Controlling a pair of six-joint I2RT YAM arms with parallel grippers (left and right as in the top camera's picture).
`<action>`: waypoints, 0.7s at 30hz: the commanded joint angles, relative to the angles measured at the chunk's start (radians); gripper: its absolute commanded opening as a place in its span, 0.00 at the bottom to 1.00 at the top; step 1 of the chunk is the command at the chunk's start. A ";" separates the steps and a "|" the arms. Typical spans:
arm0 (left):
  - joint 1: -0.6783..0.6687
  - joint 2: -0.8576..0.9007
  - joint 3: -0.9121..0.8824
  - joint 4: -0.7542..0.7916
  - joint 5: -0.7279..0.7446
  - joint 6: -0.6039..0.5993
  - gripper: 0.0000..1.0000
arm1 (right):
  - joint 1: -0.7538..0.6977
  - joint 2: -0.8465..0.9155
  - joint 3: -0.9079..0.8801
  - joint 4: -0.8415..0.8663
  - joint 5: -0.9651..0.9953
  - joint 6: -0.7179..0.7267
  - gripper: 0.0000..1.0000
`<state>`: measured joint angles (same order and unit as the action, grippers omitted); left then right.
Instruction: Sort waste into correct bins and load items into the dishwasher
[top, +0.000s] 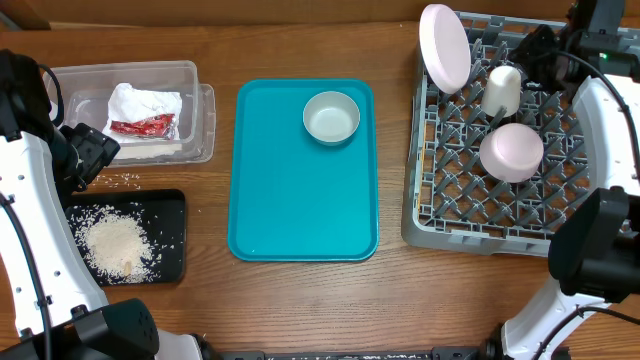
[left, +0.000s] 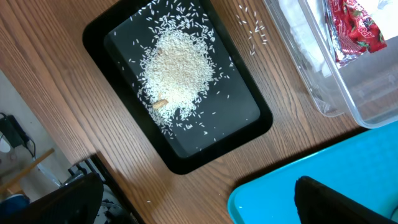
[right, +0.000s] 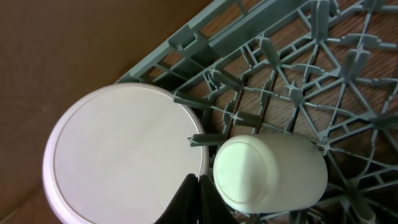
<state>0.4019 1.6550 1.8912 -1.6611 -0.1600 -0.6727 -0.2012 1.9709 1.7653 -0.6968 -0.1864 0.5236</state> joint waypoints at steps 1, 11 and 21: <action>0.003 0.006 0.000 -0.002 -0.003 0.019 1.00 | 0.001 0.040 0.003 0.001 -0.013 0.000 0.04; 0.003 0.006 0.000 -0.002 -0.003 0.019 1.00 | -0.004 0.098 0.003 -0.116 0.090 0.071 0.04; 0.003 0.006 0.000 -0.002 -0.003 0.019 1.00 | -0.021 -0.007 0.003 -0.218 0.087 0.101 0.04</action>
<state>0.4019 1.6550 1.8912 -1.6611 -0.1600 -0.6727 -0.2165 2.0377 1.7737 -0.9092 -0.1211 0.6086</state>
